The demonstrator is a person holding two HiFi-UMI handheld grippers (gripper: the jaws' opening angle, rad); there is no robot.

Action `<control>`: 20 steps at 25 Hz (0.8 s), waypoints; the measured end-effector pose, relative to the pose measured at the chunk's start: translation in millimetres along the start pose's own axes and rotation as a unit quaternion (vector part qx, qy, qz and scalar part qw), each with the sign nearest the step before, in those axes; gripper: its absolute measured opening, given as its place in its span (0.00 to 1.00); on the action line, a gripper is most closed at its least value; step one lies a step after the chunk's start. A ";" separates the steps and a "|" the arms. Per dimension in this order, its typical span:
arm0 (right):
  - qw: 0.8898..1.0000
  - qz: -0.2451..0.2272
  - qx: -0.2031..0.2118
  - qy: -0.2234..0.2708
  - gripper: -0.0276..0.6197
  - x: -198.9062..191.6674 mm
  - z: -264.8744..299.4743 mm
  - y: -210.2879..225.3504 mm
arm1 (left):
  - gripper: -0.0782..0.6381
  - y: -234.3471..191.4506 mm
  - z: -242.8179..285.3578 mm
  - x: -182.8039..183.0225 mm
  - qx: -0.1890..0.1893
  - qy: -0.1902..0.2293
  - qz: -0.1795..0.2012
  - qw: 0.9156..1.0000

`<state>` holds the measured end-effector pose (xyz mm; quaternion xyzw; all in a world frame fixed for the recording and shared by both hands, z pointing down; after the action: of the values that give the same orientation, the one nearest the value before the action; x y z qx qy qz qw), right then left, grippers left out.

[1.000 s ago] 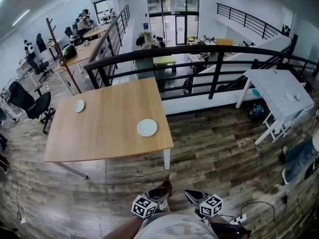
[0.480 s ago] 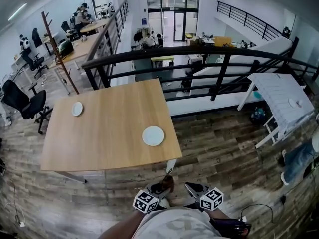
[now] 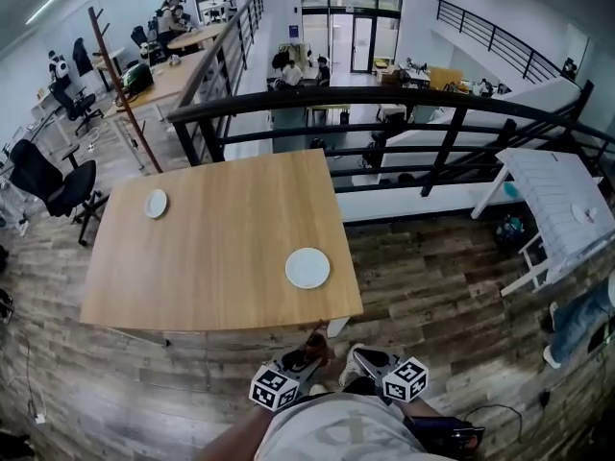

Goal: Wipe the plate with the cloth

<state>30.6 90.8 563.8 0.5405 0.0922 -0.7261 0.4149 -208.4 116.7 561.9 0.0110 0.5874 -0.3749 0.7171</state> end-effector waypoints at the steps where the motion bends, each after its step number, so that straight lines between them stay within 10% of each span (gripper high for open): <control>1: 1.000 -0.001 0.007 -0.004 0.06 0.1 6.6 2.6 | 0.35 -3.9 -0.5 1.4 0.007 0.002 -0.001 1.000; 20: 0.996 -0.006 0.084 -0.015 0.06 82.1 126.3 120.5 | 0.34 -97.1 60.6 66.5 0.110 -0.014 -0.024 0.994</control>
<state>19.9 -100.9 581.3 0.5623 0.0280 -0.7414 0.3652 -209.4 -15.6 565.4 0.0705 0.5330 -0.4545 0.7102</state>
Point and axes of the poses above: the fingertips, and each gripper's own axes: z forward along the fingers, y to its right, x out of its top, the point moved 9 cm from there along -z, backward along the fingers, and after that the axes turned 13 degrees about -x, right-handed, at the moved point
